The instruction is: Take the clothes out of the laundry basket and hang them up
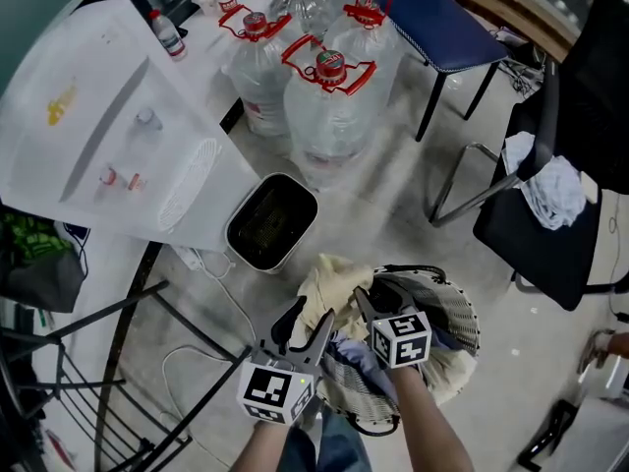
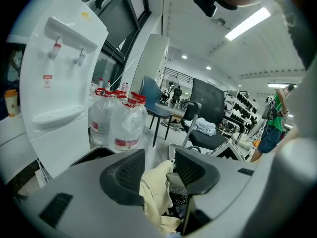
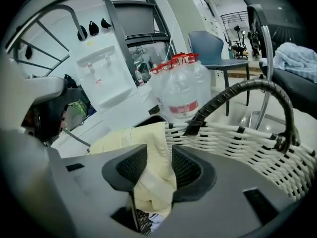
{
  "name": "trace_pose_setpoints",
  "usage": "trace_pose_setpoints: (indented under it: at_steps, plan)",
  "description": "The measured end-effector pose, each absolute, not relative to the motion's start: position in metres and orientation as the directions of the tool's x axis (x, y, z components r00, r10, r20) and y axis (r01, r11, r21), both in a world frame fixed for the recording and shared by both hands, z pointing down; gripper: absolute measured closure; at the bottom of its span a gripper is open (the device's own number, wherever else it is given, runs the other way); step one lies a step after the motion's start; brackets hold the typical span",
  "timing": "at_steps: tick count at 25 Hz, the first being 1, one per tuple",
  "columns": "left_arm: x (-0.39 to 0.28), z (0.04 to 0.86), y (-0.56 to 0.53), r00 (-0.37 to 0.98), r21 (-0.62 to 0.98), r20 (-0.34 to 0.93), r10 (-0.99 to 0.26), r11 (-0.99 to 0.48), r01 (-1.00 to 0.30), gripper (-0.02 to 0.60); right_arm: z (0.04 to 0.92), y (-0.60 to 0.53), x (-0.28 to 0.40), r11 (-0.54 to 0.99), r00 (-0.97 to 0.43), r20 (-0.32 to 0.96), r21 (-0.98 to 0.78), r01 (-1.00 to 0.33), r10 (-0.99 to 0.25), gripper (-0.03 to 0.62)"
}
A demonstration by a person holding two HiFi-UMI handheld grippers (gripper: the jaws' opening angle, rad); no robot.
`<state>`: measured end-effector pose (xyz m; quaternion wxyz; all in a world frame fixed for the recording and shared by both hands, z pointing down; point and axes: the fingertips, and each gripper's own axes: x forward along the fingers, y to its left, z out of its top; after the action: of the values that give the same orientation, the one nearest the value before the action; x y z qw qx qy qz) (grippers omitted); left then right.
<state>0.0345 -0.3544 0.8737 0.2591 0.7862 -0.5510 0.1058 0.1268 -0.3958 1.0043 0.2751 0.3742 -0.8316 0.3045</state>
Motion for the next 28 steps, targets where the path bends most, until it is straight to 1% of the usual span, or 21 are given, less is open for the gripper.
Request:
trace_pose_setpoints:
  at_steps: [6, 7, 8, 15, 23, 28]
  plan:
    - [0.034, 0.875, -0.356, 0.377, 0.300, 0.450, -0.810, -0.260, -0.918, 0.385, 1.004, -0.397, 0.121, 0.573, -0.575, 0.696, -0.282, -0.770, -0.431, 0.536]
    - [0.033, 0.874, -0.356, 0.377, 0.299, 0.452, -0.808, -0.261, -0.918, 0.385, 1.004, -0.397, 0.120, 0.576, -0.574, 0.697, -0.277, -0.769, -0.430, 0.566]
    - [0.033, 0.874, -0.356, 0.377, 0.298, 0.454, -0.807, -0.262, -0.918, 0.385, 1.003, -0.397, 0.119, 0.580, -0.573, 0.699, -0.273, -0.767, -0.429, 0.577]
    - [0.032, 0.874, -0.357, 0.380, 0.302, 0.455, -0.805, -0.262, -0.917, 0.385, 0.997, -0.393, 0.128, 0.579, -0.563, 0.689, -0.251, -0.776, -0.456, 0.585]
    - [0.031, 0.871, -0.353, 0.387, 0.302, 0.464, -0.797, -0.269, -0.915, 0.385, 0.957, -0.374, 0.132, 0.580, -0.597, 0.616, -0.263, -0.771, -0.513, 0.586]
    - [0.036, 0.860, -0.349, 0.395, 0.298, 0.464, -0.793, -0.280, -0.912, 0.385, 0.922, -0.364, 0.131, 0.582, -0.643, 0.538, -0.308, -0.752, -0.546, 0.586]
